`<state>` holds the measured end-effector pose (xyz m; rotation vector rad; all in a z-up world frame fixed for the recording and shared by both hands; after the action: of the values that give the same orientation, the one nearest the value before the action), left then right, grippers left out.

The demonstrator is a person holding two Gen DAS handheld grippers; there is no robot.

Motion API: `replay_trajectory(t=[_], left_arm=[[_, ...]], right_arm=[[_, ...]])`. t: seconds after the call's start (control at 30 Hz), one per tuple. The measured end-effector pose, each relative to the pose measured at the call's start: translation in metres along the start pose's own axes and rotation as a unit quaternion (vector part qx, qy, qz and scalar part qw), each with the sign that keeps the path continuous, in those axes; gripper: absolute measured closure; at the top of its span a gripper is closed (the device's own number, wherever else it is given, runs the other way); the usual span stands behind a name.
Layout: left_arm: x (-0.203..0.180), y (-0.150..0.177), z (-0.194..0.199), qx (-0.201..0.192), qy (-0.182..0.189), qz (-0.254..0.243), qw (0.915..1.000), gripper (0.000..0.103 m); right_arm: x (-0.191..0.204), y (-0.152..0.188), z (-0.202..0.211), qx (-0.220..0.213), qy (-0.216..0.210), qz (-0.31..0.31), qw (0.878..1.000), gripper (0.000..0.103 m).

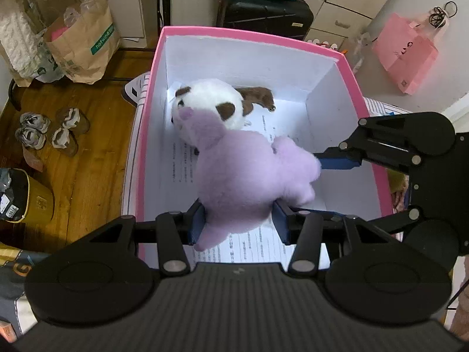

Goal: Organize soft objects
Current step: 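Open the left tool to drop the bear beside the white plush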

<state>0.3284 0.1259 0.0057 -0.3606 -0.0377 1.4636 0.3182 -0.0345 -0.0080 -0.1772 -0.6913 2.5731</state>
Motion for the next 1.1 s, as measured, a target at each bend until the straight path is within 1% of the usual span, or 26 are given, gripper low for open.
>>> replay_trajectory(t=[0.1, 0.27, 0.33, 0.43, 0.53, 0.6, 0.63, 0.7, 0.8, 1.0, 1.1], left_arm=[[-0.003, -0.004, 0.000, -0.002, -0.009, -0.007, 0.9999, 0.056], [-0.002, -0.006, 0.002, -0.016, -0.031, -0.012, 0.9993, 0.056], [-0.001, -0.006, 0.003, -0.024, -0.027, -0.011, 0.9993, 0.057], [0.000, -0.004, 0.005, -0.035, -0.031, -0.010, 0.9989, 0.057], [0.000, -0.002, 0.010, -0.043, -0.026, -0.008, 0.9987, 0.057], [0.000, 0.000, 0.013, -0.051, -0.025, -0.009, 0.9983, 0.057], [0.000, 0.001, 0.015, -0.055, -0.025, -0.010, 0.9981, 0.057], [-0.001, 0.005, 0.021, -0.064, -0.026, -0.013, 0.9975, 0.057], [-0.006, 0.012, 0.030, -0.078, -0.028, -0.022, 0.9963, 0.057], [-0.020, 0.032, 0.054, -0.111, -0.030, -0.050, 0.9921, 0.052], [-0.029, 0.043, 0.069, -0.125, -0.034, -0.062, 0.9897, 0.049]], right_arm=[[-0.006, -0.001, -0.006, 0.012, -0.003, -0.007, 1.000, 0.058], [-0.008, -0.001, -0.018, 0.034, -0.003, -0.007, 0.999, 0.063], [-0.006, -0.003, -0.026, 0.047, 0.004, -0.008, 0.999, 0.063], [-0.003, -0.007, -0.037, 0.068, 0.019, -0.012, 0.997, 0.063], [-0.004, -0.013, -0.033, 0.065, 0.005, -0.031, 0.997, 0.062], [-0.006, -0.016, -0.031, 0.060, -0.005, -0.050, 0.997, 0.058], [-0.006, -0.016, -0.030, 0.059, -0.006, -0.054, 0.997, 0.053], [-0.006, -0.014, -0.026, 0.054, 0.010, -0.061, 0.997, 0.052], [-0.006, -0.009, -0.010, 0.031, 0.028, -0.067, 0.997, 0.052], [0.012, 0.009, 0.040, -0.027, 0.030, -0.070, 0.997, 0.052], [0.022, 0.017, 0.068, -0.058, 0.023, -0.072, 0.995, 0.052]])
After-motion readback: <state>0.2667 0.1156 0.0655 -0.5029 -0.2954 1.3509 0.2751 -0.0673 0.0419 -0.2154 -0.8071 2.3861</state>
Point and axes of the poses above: each gripper's, at about its wrist camera, not at the fingertips, and z roughly against the way its jaws point, x to its left, y to its underside, the point moved 2 cm from there along -z, roughly the way its jaws point, and after that the axes turned 6 degrees about x, right-handed, at the moved point
